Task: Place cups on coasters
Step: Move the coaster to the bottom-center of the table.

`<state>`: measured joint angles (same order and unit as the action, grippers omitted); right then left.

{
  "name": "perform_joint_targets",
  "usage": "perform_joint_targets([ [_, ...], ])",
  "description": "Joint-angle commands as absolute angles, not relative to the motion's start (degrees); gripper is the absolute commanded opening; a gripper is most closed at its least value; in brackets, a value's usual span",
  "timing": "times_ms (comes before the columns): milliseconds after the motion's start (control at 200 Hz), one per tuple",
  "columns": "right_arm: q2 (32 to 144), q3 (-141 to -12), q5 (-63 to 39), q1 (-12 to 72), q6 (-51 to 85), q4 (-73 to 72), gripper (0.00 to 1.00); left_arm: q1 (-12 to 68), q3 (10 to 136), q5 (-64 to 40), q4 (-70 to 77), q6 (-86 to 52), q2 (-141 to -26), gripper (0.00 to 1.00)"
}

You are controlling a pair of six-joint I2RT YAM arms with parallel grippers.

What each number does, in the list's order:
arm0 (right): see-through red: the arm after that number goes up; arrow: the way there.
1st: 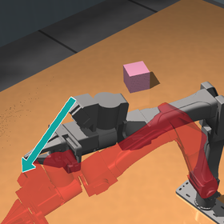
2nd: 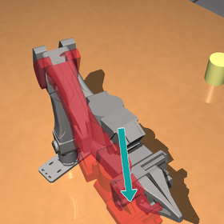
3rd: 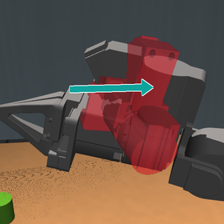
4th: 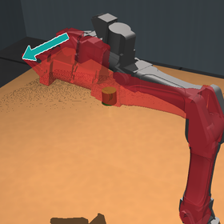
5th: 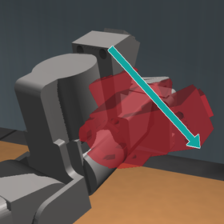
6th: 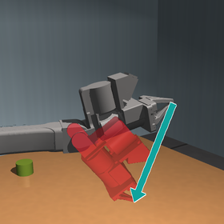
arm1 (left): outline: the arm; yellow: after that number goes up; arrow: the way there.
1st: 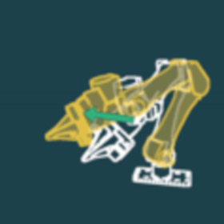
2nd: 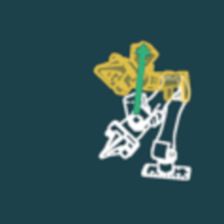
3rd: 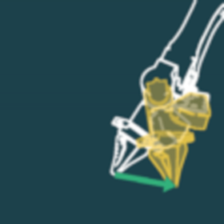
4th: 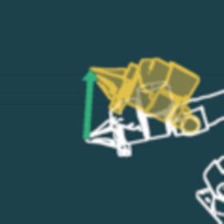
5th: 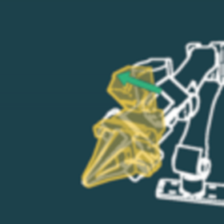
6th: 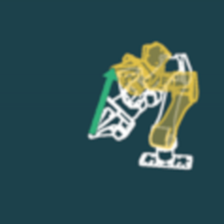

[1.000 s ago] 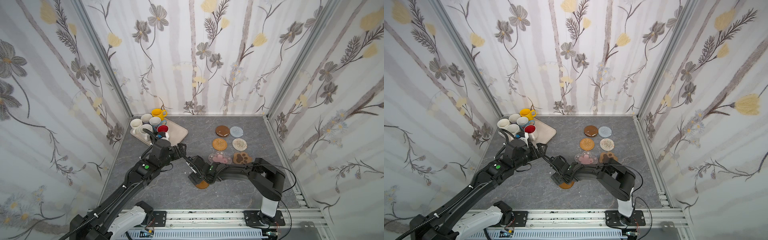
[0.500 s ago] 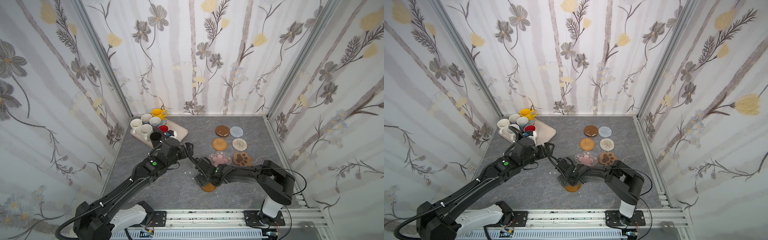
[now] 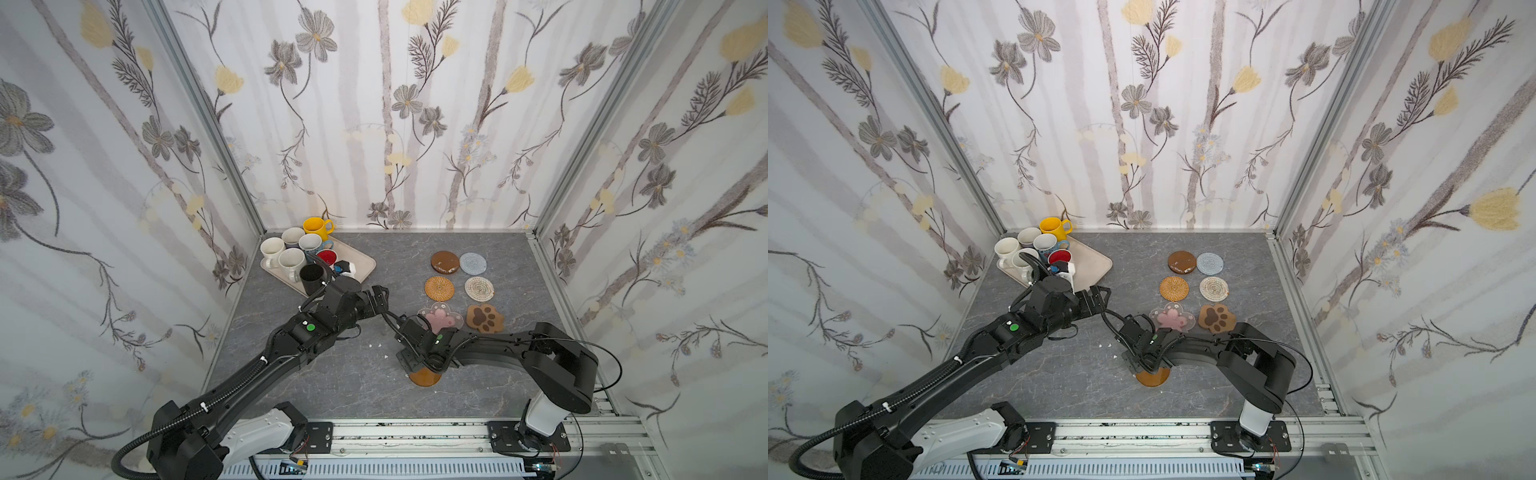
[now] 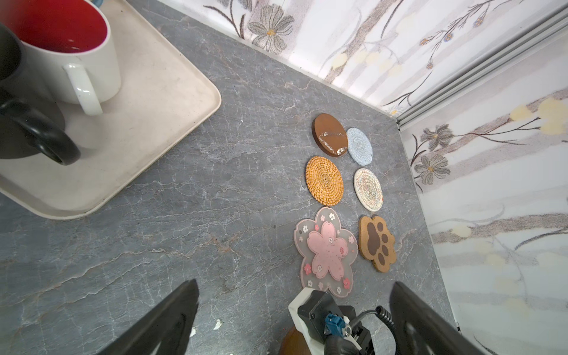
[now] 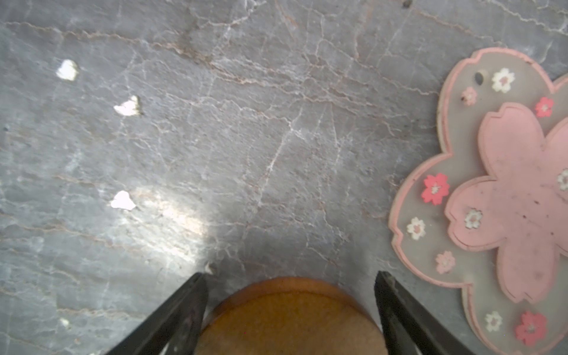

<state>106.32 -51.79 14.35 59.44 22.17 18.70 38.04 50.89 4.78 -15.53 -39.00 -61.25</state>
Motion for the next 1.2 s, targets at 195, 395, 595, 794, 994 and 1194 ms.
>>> perform_joint_targets([
  [195, 100.8, -50.9, 17.3, 58.2, 21.6, 29.2, 0.89, 26.2, 47.4, -4.9, -15.5, -36.4, -53.6, 1.0],
  [395, 94.5, -50.1, 14.4, 55.4, 21.2, 26.8, 0.89, 26.8, 43.1, -8.4, -17.3, -34.0, -53.4, 0.99],
  [595, 86.7, -49.0, 12.0, 49.4, 20.1, 24.6, 0.89, 34.5, 38.9, -4.7, -17.1, -32.0, -55.2, 0.99],
  [794, 77.8, -45.8, 5.4, 39.3, 19.4, 20.7, 0.89, 45.7, 37.7, -0.2, -15.9, -32.1, -62.0, 0.97],
  [994, 72.2, -41.4, -2.4, 30.1, 19.7, 16.9, 0.89, 52.4, 36.7, 0.2, -10.6, -34.4, -70.5, 0.95],
  [1194, 70.3, -37.8, -8.8, 24.6, 21.2, 12.5, 0.86, 54.3, 38.7, -1.8, -6.3, -35.2, -78.2, 0.89],
])
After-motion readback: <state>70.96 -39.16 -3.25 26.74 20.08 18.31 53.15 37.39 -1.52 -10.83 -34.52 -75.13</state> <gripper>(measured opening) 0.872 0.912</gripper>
